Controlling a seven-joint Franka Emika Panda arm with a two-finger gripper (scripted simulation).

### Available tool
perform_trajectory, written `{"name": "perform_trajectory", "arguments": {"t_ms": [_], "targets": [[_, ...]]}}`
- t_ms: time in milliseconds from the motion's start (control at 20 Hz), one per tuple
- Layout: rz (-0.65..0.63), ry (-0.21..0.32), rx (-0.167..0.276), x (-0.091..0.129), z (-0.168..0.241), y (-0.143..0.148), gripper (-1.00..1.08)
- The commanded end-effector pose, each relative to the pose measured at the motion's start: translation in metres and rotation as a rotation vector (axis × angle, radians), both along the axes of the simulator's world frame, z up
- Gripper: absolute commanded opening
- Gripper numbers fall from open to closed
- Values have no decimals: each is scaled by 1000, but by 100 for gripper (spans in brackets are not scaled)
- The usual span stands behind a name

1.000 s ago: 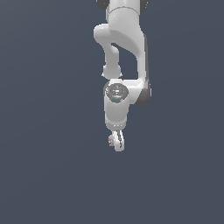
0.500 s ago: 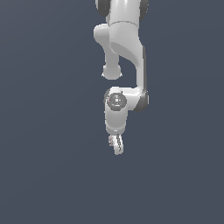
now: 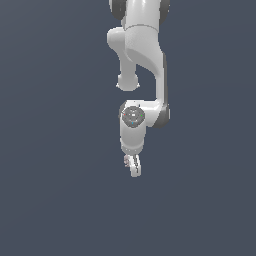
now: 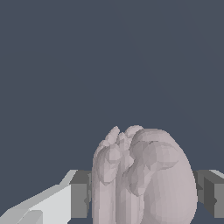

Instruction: Pick up the object and move it to a goal position.

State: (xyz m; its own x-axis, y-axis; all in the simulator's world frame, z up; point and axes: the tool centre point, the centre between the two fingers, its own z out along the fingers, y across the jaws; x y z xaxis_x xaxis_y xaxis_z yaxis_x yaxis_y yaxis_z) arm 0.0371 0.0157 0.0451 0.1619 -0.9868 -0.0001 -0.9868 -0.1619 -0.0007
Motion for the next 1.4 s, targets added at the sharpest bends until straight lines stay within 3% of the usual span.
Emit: {"name": "perform_trajectory", "arguments": {"t_ms": [0,550,1350], "targets": [[0,1,0,0,-1,0,-100],[0,0,0,4,36,-18,-100],[-2,1,-1,26,191,-93,-100]]}}
